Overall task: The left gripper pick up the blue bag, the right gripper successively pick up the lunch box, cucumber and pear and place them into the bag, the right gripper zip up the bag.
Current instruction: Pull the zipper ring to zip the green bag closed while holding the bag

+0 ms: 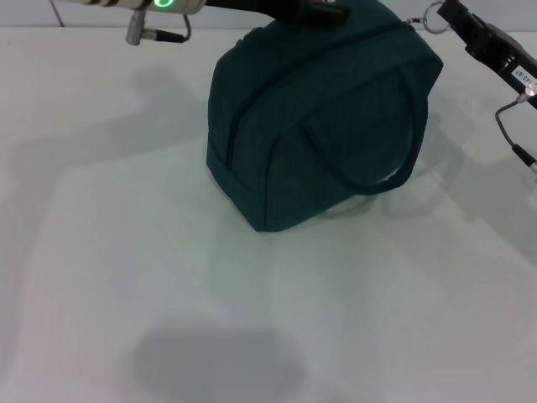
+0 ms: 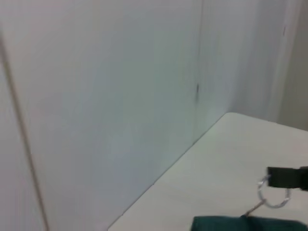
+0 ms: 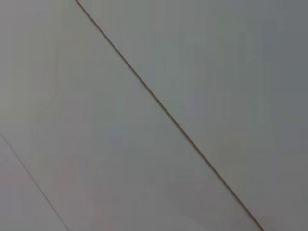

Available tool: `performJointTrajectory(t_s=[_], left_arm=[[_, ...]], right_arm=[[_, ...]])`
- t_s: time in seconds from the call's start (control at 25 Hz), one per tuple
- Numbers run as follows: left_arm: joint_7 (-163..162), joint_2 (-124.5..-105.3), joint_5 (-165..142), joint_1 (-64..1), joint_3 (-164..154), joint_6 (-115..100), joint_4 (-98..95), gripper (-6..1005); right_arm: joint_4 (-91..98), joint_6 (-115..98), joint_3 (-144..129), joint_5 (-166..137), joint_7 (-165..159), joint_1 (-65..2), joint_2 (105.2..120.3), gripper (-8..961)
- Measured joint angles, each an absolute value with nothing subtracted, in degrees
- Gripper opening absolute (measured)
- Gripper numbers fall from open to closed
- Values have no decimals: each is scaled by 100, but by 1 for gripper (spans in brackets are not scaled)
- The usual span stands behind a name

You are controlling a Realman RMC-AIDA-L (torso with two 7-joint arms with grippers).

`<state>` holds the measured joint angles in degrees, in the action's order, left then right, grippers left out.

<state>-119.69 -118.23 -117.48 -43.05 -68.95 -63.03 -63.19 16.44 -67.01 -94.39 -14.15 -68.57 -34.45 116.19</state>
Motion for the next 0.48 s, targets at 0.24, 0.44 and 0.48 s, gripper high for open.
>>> performJointTrajectory(t_s=[0.24,0.44,0.48], left_arm=[[-12242,-11918,-12346,-4355,-6645,-6309,-6274,649],[-12404,-11912,-12595,-4442,-6644,-6476,-6045,816],[-12405,-11907,-12585,-4457,-6635,-6550,-6014,855]], right_arm=[[1644,-6716,-9463,-1415,-6871,-3445,11619,28],[1644,-6716,-9470,-1415,-6892,-3444,11619,29],[1644,-6716,-9470,-1415,-6896,-3443,11619,29]])
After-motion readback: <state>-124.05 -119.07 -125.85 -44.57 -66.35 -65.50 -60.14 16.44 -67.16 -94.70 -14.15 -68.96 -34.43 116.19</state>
